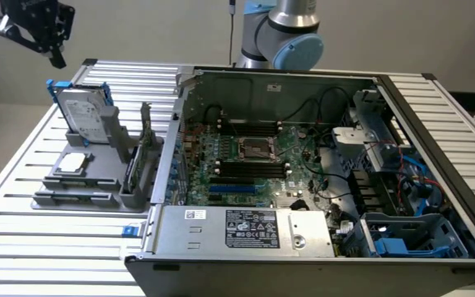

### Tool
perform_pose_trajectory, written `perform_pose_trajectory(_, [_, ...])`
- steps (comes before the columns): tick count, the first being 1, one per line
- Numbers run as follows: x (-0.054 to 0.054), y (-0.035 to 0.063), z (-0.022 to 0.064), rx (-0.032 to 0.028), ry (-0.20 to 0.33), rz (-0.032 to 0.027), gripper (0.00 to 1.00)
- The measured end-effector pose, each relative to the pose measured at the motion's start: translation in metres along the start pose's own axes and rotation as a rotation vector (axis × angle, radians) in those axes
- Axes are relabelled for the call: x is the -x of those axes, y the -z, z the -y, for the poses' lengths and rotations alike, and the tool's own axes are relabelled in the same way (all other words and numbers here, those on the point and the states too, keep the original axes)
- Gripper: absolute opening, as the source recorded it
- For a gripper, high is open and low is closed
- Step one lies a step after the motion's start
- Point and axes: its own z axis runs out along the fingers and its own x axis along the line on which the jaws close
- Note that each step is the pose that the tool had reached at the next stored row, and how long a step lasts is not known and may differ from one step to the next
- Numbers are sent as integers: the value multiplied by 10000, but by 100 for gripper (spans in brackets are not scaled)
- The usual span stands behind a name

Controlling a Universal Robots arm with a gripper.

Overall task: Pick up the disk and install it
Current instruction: 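Pick up the disk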

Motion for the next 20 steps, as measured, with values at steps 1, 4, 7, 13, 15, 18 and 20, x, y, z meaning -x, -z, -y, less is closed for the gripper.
perform_pose_trajectory(1, [0, -4, 0, 3, 190, 1, 11])
perform_pose_trajectory(4, [0, -11, 0, 13, 708, 1, 11])
perform_pose_trajectory(7, [0, -17, 0, 18, 1226, -6, 11])
perform_pose_trajectory(13, [0, -34, 0, 28, 2310, -27, 11])
perform_pose_trajectory(15, [-1, -37, 0, 30, 2666, -33, 11])
perform_pose_trajectory(18, [0, -41, 0, 34, 3196, -43, 11])
perform_pose_trajectory(20, [0, -44, 0, 38, 3548, -50, 11])
